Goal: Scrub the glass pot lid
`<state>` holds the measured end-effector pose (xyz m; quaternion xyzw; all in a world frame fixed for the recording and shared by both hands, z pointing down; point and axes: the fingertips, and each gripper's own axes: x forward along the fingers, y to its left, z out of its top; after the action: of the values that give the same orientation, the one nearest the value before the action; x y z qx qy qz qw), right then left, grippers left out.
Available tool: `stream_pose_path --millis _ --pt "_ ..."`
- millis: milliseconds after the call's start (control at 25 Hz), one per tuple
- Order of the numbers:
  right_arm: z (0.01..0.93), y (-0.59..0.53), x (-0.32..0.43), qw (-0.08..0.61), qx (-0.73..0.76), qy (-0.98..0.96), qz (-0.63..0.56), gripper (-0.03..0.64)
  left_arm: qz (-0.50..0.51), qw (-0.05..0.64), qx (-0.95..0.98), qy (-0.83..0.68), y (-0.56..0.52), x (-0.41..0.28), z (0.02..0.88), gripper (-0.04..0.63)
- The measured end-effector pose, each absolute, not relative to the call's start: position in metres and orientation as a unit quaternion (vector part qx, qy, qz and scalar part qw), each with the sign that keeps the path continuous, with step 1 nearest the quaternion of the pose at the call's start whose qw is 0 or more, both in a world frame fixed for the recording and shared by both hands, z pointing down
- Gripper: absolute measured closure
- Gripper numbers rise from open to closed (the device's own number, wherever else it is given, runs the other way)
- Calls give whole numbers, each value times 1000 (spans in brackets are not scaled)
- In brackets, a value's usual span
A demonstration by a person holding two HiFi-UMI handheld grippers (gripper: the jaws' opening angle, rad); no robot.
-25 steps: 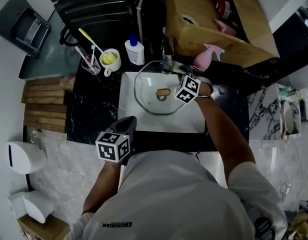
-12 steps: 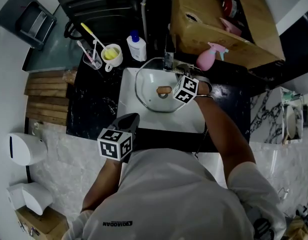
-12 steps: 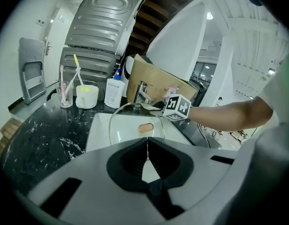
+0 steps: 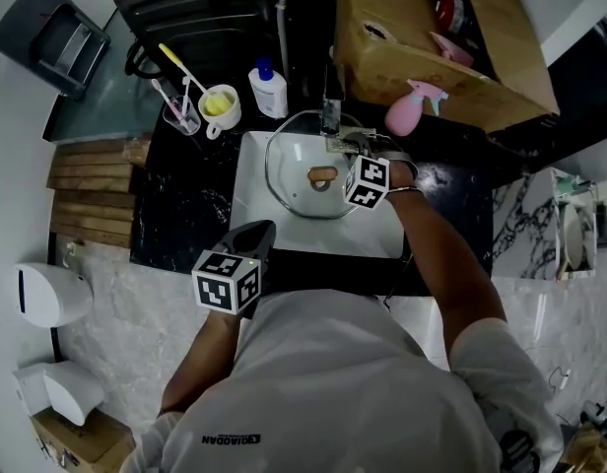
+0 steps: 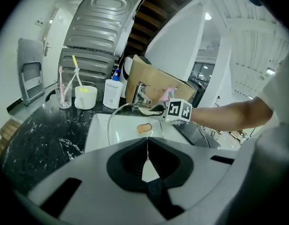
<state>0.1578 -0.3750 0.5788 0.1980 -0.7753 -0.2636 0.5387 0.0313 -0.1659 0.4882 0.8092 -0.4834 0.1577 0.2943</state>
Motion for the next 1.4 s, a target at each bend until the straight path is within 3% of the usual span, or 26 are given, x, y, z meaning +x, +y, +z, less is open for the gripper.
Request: stream_pose_path --millis 520,1400 --pt "593 -335 162 545 152 -777 -275 523 161 288 824 -460 -159 39 488 580" --pt "626 -290 198 576 202 -766 -200 523 171 286 848 -412 -155 52 493 580"
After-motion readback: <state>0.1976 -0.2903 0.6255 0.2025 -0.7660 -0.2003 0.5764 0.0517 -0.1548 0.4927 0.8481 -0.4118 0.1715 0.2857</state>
